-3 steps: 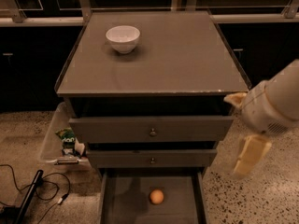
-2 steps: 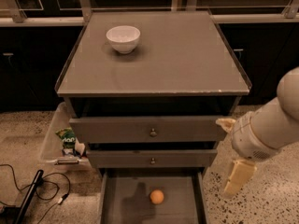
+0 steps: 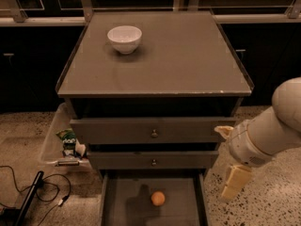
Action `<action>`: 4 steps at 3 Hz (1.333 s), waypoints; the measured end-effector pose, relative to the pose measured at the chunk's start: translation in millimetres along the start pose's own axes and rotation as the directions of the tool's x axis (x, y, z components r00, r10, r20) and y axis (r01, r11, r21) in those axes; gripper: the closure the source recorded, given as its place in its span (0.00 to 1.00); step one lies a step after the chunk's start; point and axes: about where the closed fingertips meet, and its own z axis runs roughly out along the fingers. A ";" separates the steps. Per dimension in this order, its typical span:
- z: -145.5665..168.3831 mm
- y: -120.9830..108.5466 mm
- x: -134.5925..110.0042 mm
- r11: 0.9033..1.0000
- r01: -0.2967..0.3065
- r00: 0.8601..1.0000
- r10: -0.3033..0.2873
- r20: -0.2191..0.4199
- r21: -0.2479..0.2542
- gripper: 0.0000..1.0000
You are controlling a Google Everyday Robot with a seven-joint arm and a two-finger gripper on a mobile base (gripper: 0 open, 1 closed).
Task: Pick orange from bottom drawer and place on counter
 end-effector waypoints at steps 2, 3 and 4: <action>168.1 1.2 71.0 0.976 -0.146 0.988 0.150 0.016 -0.164 0.00; 166.8 0.8 70.5 0.976 -0.145 0.989 0.149 0.016 -0.162 0.00; 194.7 5.1 75.6 0.968 -0.153 0.986 0.164 0.038 -0.200 0.00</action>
Offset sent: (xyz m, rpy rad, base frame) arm 0.0341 -0.0152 -0.2664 0.1211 0.2082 -0.1109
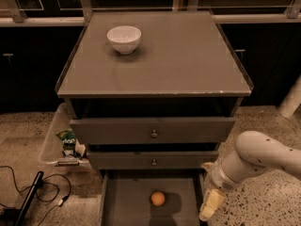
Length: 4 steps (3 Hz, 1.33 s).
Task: Pick orange from bottom drawer and place on counter
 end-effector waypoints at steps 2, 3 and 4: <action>122.4 -23.9 29.4 0.996 -0.043 0.988 0.054 0.147 -0.072 0.00; 169.3 -35.9 41.1 0.997 -0.045 0.976 0.058 0.211 -0.064 0.00; 223.1 -50.3 59.1 0.993 -0.077 0.974 0.093 0.206 -0.084 0.00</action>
Offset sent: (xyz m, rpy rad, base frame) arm 0.0175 0.0334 -0.2138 0.2786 0.0333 -0.0898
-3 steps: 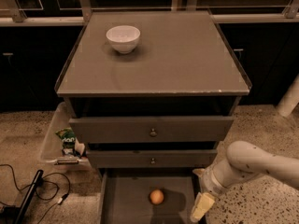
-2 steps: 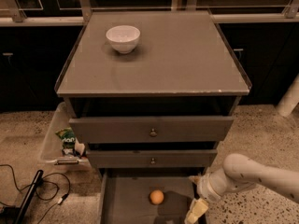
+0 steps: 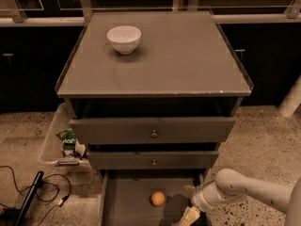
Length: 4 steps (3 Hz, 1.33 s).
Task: Pick orange from bottom drawer and place on counter
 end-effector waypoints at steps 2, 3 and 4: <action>20.3 -14.5 6.4 1.000 -0.028 0.999 0.028 0.046 0.011 0.00; 54.8 -46.2 19.5 0.997 -0.062 0.992 0.056 0.115 0.052 0.00; 80.0 -71.0 23.9 0.992 -0.037 0.986 0.015 0.169 0.123 0.00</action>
Offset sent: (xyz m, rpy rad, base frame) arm 0.0328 0.0066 -0.0676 0.1010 -0.0174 -0.1243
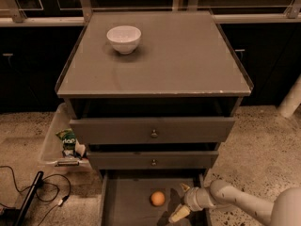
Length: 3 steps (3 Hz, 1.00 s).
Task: Pick orange from bottom drawer and place on counter
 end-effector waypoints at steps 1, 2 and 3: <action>19.6 -20.0 -5.6 0.994 0.078 0.996 -0.081 0.030 0.075 0.00; 37.3 -36.2 -9.8 0.977 0.158 0.987 -0.162 0.017 0.143 0.00; 61.8 -41.8 -7.3 0.969 0.197 0.980 -0.200 0.009 0.149 0.00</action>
Offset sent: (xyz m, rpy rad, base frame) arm 0.0708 0.0204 -0.0384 -0.1348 -0.3324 0.0071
